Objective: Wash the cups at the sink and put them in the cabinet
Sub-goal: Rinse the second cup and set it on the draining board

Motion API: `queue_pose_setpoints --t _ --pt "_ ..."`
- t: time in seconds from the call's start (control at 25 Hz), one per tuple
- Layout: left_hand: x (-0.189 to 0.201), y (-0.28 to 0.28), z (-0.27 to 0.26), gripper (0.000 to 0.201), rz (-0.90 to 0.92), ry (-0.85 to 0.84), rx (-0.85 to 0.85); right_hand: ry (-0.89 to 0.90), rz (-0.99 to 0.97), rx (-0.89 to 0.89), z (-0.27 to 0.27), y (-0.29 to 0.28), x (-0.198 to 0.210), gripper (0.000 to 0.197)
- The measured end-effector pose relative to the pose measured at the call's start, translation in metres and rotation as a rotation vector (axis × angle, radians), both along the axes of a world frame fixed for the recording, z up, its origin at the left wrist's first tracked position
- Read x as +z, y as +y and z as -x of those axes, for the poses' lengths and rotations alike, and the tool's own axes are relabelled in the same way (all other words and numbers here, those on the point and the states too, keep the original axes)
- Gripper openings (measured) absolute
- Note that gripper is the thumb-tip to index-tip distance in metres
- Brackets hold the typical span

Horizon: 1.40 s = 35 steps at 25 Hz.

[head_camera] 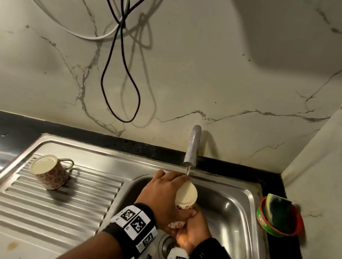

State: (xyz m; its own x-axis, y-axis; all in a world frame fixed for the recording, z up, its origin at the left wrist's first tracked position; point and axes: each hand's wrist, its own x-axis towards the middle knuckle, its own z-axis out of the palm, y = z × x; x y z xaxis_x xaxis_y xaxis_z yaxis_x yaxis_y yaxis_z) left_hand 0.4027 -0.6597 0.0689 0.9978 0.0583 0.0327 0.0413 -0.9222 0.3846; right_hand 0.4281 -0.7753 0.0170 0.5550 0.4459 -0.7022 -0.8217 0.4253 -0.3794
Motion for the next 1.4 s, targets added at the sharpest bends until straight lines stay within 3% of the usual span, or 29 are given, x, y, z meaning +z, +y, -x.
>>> queue_pose_setpoints --t 0.2,0.32,0.44,0.52,0.64,0.88,1.16,1.4 --pt "0.018 0.018 0.023 0.083 0.062 -0.101 -0.013 -0.129 0.023 0.011 0.016 0.012 0.007 0.036" --pt "0.010 0.048 0.043 0.083 0.117 -0.015 -0.022 -0.239 0.150 0.112 0.035 0.036 0.001 0.028" --pt "-0.008 0.115 0.079 0.084 0.156 0.016 0.018 -0.592 0.542 0.309 0.056 0.087 0.001 0.025" --pt "-0.020 0.171 0.108 0.085 0.149 -0.010 0.010 -0.756 0.651 0.388 0.074 0.131 0.005 0.026" --pt "-0.037 0.247 0.152 0.087 0.147 -0.047 0.010 -0.947 0.692 0.521 0.109 0.197 0.005 0.037" --pt "-0.051 0.364 0.223 0.096 0.160 -0.022 0.041 -1.150 0.679 0.774 0.169 0.305 0.018 0.046" --pt "-0.063 0.448 0.215 0.103 0.029 -0.039 0.182 -1.356 0.789 0.754 0.174 0.376 0.003 0.051" --pt "-0.074 0.463 0.190 0.100 -0.058 0.063 0.244 -1.354 0.859 0.696 0.166 0.384 -0.003 0.042"
